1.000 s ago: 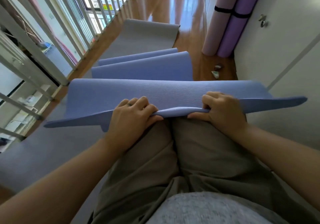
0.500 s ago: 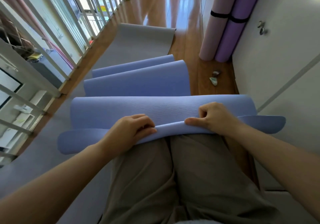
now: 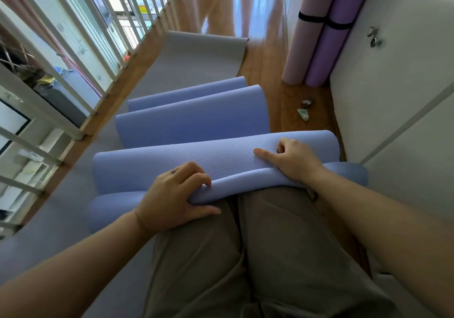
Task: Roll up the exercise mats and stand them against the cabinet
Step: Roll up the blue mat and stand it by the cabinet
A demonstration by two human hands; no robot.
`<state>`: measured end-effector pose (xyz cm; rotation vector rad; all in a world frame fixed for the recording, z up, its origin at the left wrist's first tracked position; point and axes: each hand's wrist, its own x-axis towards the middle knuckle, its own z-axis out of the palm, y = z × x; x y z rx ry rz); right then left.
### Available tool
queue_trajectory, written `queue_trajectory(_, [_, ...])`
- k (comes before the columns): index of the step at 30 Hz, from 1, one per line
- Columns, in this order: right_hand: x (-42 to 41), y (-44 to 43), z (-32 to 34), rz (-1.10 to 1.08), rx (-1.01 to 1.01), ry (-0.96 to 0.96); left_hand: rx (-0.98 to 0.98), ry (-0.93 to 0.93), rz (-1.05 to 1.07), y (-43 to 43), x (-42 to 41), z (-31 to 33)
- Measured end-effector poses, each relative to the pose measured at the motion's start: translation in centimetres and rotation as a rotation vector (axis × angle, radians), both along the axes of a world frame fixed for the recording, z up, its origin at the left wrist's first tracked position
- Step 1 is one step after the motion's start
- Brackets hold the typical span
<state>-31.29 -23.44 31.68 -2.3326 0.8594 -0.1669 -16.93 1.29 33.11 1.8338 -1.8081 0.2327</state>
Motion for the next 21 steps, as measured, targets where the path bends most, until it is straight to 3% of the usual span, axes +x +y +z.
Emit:
queue_trajectory(4, [-0.6,0.9,-0.1,0.079,-0.217,-0.344,0.018,-0.053,0.045,0.5,-0.1,0.2])
queue_trajectory(9, [-3.0,2.0,0.6,0.187,-0.377,-0.514,0.066,-0.073,0.114,0.7,-0.6,0.9])
queue_trajectory(14, [-6.7,2.1,1.8,0.331,-0.56,-0.485,0.12,-0.101,0.209,0.7,-1.2,1.8])
queue_trajectory(21, [-7.0,2.3,1.5,0.295,-0.565,-0.433,0.207,-0.185,0.344,0.2,-3.4,2.5])
